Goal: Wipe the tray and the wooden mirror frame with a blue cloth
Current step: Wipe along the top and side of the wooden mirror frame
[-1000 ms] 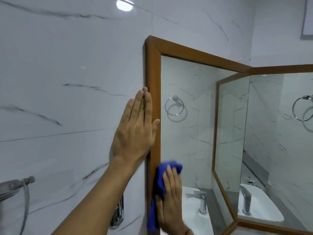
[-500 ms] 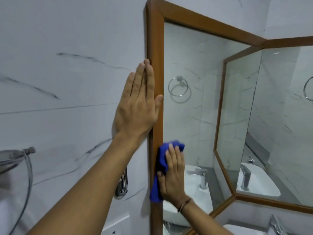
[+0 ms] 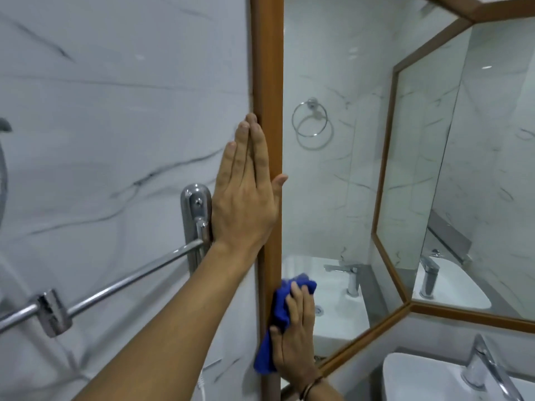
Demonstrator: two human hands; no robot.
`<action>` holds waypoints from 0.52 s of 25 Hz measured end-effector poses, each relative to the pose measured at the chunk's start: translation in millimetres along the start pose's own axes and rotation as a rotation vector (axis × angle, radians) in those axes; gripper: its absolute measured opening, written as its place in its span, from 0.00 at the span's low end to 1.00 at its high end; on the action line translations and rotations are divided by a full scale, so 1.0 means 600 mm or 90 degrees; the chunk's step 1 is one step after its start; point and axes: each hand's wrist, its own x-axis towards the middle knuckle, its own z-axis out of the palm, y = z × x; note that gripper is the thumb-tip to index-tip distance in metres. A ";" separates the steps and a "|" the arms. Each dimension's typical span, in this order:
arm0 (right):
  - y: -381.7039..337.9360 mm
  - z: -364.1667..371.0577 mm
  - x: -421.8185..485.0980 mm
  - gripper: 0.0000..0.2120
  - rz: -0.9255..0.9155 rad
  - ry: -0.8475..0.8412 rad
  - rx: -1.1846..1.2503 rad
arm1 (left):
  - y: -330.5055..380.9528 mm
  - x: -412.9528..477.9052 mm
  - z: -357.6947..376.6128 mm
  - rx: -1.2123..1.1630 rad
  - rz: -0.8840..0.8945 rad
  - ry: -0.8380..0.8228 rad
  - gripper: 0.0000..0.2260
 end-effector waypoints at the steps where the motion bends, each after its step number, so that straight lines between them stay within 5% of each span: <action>1: 0.000 0.001 0.036 0.33 -0.015 0.010 0.008 | -0.002 -0.011 0.007 0.011 0.009 0.010 0.34; 4: 0.010 0.008 0.133 0.31 -0.018 0.100 0.027 | -0.006 -0.028 0.024 0.004 0.015 0.052 0.35; 9: -0.004 0.018 -0.035 0.32 0.022 0.048 0.015 | -0.006 -0.041 0.023 0.008 0.025 0.025 0.35; 13: -0.001 -0.001 0.159 0.32 -0.023 0.079 -0.016 | -0.005 -0.040 0.031 0.025 0.033 0.059 0.35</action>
